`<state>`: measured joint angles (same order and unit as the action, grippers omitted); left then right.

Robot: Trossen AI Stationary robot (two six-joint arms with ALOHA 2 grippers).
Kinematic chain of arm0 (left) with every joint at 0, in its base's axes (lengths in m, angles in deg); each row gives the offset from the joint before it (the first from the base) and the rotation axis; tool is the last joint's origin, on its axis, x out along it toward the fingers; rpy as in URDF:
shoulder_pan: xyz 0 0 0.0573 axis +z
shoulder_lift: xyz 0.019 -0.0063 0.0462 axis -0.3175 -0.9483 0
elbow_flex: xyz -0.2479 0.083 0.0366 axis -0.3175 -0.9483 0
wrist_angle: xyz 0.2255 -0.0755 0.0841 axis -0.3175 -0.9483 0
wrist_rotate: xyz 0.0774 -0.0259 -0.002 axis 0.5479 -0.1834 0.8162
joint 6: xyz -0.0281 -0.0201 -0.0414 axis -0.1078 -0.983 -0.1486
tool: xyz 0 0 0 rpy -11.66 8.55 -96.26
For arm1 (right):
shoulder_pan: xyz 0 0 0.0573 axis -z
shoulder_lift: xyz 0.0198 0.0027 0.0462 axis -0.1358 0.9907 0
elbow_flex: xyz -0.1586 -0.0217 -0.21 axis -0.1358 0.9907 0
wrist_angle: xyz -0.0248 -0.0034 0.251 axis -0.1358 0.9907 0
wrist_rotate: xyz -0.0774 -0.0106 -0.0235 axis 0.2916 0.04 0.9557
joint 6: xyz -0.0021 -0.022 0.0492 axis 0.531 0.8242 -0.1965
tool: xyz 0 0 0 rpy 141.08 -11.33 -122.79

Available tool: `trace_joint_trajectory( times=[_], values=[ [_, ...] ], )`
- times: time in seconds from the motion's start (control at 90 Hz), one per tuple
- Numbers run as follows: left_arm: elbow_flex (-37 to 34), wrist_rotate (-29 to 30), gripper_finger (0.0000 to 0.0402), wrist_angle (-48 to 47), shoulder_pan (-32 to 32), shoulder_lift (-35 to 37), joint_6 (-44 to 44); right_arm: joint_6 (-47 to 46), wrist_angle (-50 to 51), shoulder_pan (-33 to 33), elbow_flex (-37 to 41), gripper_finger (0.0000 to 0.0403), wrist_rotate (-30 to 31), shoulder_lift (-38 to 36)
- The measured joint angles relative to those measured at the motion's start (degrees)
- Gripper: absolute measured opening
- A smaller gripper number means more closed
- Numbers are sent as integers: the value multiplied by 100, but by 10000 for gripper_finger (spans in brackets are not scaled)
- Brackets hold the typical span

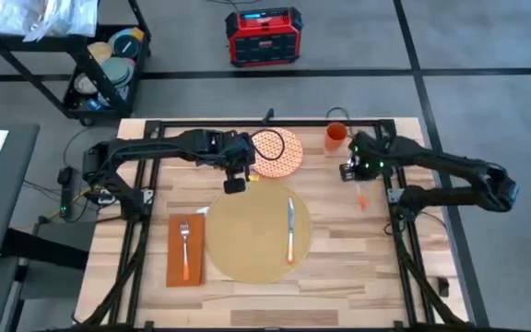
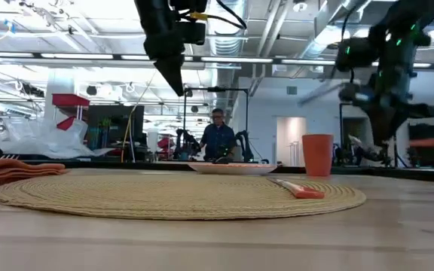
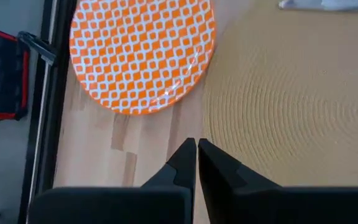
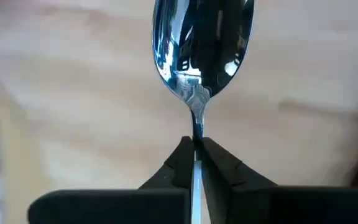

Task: Set table place
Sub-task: Put the orange table spoon on top of the brown placemat to the right of the orange table knife

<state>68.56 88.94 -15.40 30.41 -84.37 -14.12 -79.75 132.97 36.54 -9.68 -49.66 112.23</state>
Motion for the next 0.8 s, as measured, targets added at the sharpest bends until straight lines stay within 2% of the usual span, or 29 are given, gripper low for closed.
trace_joint_trajectory(
  times=[0.144, 0.233, 0.311, 0.411, 0.533, 0.667, 0.8],
  values=[
    [0, 0, 0, -1, 2, 0, 98, -1815, -429, -1812, -4, 0, 576, 46],
    [0, -2, 0, -1, 37, 0, 215, -2590, -978, -2668, -7, 0, 801, 471],
    [0, -44, 0, -3, 104, 0, 305, -2980, -1692, -3146, -25, 0, 838, 1056],
    [0, -180, 0, 6, 225, 0, 383, -2995, -2165, -3382, -390, 0, 833, 1891],
    [0, -250, 0, -84, 360, 0, 466, -2576, -2369, -3345, -1119, 0, 817, 2700],
    [0, -310, 0, -157, 499, 0, 652, -2193, -2603, -3275, -1749, 0, 768, 3393],
    [0, -308, 0, -276, 618, 0, 744, -2382, -2961, -3425, -1886, 0, 768, 3857]
  ],
)
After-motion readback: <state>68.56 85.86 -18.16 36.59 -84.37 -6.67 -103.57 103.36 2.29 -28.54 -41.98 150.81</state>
